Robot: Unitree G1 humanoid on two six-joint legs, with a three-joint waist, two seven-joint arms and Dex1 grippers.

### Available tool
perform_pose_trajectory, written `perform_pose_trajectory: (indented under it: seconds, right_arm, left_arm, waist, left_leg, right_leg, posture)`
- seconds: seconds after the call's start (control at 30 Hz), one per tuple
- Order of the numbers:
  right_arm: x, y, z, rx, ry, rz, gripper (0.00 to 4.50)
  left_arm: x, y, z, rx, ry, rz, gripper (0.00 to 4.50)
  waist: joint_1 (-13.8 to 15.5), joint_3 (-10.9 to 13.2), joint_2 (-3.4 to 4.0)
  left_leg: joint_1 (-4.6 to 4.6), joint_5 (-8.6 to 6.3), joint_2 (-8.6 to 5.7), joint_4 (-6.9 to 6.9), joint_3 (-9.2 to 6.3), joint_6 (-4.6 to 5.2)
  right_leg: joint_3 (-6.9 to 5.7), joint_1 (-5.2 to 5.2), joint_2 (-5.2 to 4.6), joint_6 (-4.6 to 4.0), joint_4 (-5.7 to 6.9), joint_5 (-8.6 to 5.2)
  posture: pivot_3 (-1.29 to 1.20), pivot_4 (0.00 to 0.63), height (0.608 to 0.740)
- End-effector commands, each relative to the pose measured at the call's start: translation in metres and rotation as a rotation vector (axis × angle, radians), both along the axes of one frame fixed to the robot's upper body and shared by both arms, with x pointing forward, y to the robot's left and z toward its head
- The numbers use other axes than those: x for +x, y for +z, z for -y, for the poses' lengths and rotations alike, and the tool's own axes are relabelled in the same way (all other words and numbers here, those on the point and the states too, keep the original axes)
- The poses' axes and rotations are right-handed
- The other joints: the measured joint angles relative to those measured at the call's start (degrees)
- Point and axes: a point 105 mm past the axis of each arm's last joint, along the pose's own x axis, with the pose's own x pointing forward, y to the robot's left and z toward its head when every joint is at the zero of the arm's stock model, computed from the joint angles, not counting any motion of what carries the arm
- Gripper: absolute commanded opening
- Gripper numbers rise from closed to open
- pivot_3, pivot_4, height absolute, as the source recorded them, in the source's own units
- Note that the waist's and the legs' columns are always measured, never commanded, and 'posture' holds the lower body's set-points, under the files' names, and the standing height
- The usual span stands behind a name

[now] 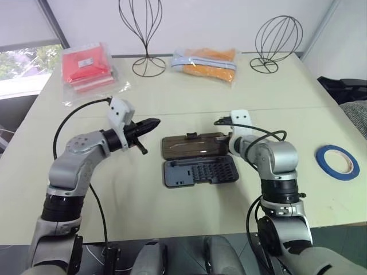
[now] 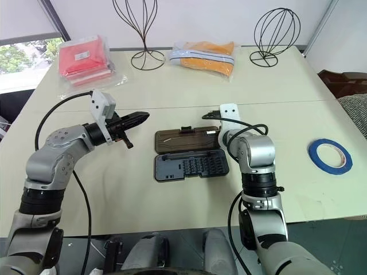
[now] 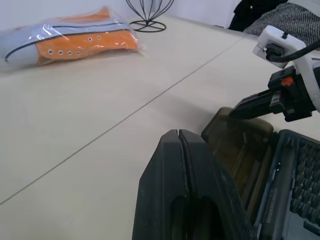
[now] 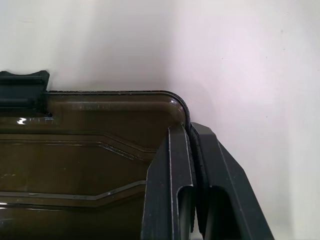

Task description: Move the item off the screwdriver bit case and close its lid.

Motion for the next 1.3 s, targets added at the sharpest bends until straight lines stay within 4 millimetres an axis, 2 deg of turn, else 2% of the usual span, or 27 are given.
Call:
perform_pose_trajectory:
  seconds: [0.03,0.23,0.4,0.73,0.97,1.3]
  right_arm:
    - [-0.011,0.002,-0.012,0.004,0.054,-0.002,0.02]
    - [-0.027,0.008,-0.012,0.038,0.031,-0.033,0.02]
    - [-0.031,0.013,-0.003,0.087,-0.083,-0.030,0.02]
    - [-0.043,0.006,0.013,0.124,-0.256,-0.022,0.02]
    - [-0.050,0.001,0.013,0.122,-0.245,-0.019,0.02]
    - [-0.051,0.006,-0.006,0.143,-0.101,-0.002,0.02]
  left_arm:
    - [-0.003,0.016,-0.002,-0.009,0.002,0.061,0.00]
    - [-0.003,0.015,-0.002,-0.007,0.000,0.058,0.00]
    - [-0.003,0.014,-0.001,-0.006,-0.005,0.054,0.00]
    - [-0.002,0.013,0.002,-0.005,-0.018,0.048,0.00]
    - [-0.001,0.013,0.002,0.000,-0.020,0.048,0.00]
    - [-0.001,0.013,0.001,0.006,-0.019,0.054,0.00]
  waist:
    - [0.02,0.00,0.00]
    - [0.02,0.00,0.00]
    - [0.03,0.00,0.00]
    - [0.09,0.00,0.00]
    - [0.05,0.00,0.00]
    - [-0.01,0.00,0.00]
  left_leg:
    - [0.00,0.00,0.00,-0.01,-0.01,0.00]
    - [0.00,0.00,0.00,-0.01,-0.01,0.00]
    - [0.00,0.00,0.00,-0.01,0.00,0.00]
    - [-0.01,0.02,0.00,-0.01,0.01,-0.04]
    - [-0.01,0.02,0.00,-0.02,0.01,-0.04]
    - [-0.01,0.02,0.00,-0.02,0.01,-0.03]
  right_leg:
    - [0.00,-0.01,0.00,0.00,0.01,0.00]
    - [0.00,-0.04,0.00,0.00,0.07,0.00]
    - [0.00,-0.15,0.00,0.00,0.27,0.00]
    - [0.01,-0.19,0.00,0.00,0.34,0.00]
    - [0.01,-0.20,0.00,0.00,0.34,0.00]
    - [0.01,-0.20,0.00,0.00,0.33,0.00]
  posture:
    - [0.00,0.150,0.740]
    - [0.00,0.150,0.740]
    - [0.00,0.150,0.740]
    - [0.00,0.150,0.740]
    - [0.00,0.150,0.740]
    - [0.00,0.150,0.740]
